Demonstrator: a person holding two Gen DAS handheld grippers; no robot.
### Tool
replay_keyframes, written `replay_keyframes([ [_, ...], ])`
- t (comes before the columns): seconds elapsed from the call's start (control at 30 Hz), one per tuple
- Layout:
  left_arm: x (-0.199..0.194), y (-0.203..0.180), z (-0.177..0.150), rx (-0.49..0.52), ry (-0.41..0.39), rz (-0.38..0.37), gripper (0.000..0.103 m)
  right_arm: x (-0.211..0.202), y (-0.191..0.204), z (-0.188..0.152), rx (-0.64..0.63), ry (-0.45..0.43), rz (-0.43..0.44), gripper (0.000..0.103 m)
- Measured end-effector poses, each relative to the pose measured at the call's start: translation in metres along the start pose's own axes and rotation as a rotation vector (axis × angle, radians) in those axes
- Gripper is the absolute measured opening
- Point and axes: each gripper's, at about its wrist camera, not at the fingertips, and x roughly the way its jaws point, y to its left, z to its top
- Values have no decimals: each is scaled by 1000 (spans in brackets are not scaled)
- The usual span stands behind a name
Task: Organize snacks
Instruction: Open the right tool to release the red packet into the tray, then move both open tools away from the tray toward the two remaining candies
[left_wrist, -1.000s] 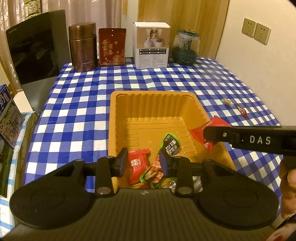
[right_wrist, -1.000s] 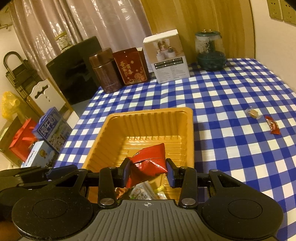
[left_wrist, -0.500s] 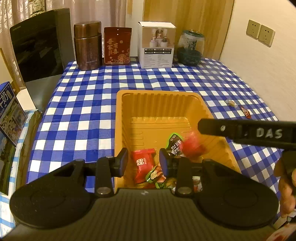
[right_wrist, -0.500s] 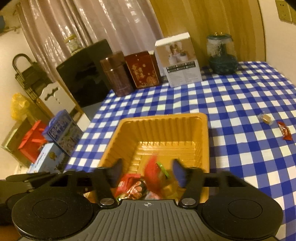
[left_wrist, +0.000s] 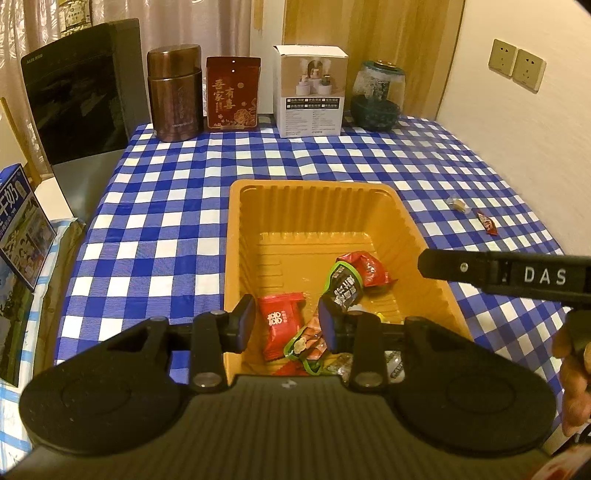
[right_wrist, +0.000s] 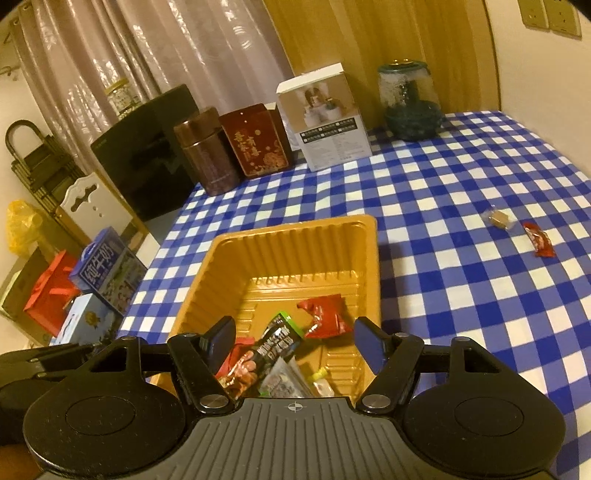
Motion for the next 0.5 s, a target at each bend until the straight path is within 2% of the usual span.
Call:
replay_keyframes([
  [0.3,-11,-6,-1,2,-7,4,49,-24,-10,-7,24,-10,-33,71],
  [0.47,-19,-15,-3,9,-20,1,68,-42,-19,-8,35,-25,-57,71],
  [0.5,-21,-17,-3,7,-25,2,70,-46,-21,-9,36,-27,-63,71],
])
